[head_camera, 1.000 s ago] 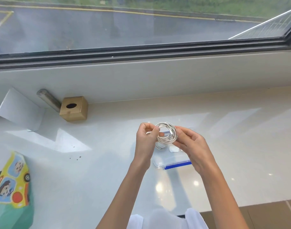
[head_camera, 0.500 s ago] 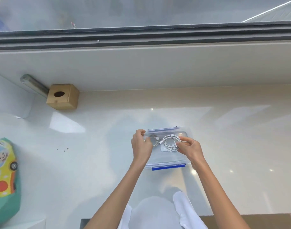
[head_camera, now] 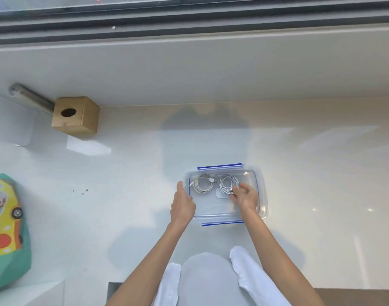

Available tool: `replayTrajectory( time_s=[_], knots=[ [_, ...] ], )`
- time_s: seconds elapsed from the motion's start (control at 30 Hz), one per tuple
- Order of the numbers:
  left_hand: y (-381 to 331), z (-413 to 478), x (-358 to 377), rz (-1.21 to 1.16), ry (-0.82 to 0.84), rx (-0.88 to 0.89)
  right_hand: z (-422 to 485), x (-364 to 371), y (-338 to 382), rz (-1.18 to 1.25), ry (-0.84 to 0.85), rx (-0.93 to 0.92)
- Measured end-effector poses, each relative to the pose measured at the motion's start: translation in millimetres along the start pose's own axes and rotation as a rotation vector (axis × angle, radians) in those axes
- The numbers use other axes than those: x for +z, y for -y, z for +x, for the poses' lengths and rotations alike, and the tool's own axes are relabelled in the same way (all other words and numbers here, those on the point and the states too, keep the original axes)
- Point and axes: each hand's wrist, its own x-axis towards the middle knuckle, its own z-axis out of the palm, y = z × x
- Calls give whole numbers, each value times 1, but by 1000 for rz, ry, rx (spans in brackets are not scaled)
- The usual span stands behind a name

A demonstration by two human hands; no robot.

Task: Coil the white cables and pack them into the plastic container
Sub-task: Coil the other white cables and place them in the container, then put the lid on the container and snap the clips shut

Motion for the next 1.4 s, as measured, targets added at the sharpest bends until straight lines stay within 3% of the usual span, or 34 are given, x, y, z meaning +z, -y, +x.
replayTrajectory(
  time_s=[0.27, 0.4, 0.47, 0.57, 0.63, 0.7, 0.83, 0.93, 1.13, 1.4],
  knots=[
    [6, 6, -2, 21, -22, 85, -2, -12, 11, -568, 92, -219],
    [8, 5, -7, 9, -15, 143, -10, -21, 17, -661, 116, -212],
    [8, 4, -11, 14, -20, 169, -25, -25, 20, -692, 45, -360],
    [15, 1, -25, 45, -41, 189, -60, -32, 18, -802, -228, -766],
    [26, 1, -43, 52, -67, 172, -80, -35, 13, -928, -368, -868],
    [43, 2, -68, 43, -101, 154, -91, -32, 7, -944, -284, -766],
    [90, 10, -130, 68, -195, 122, -111, 9, -13, -696, 142, -550],
    [129, 21, -173, 53, -252, 58, -125, 58, -36, -666, 259, -495],
    [177, 43, -211, -15, -193, -8, -130, 117, -78, -571, 247, -343],
    [183, 47, -195, -171, 8, 26, -111, 107, -81, -534, 150, -351]
  ],
)
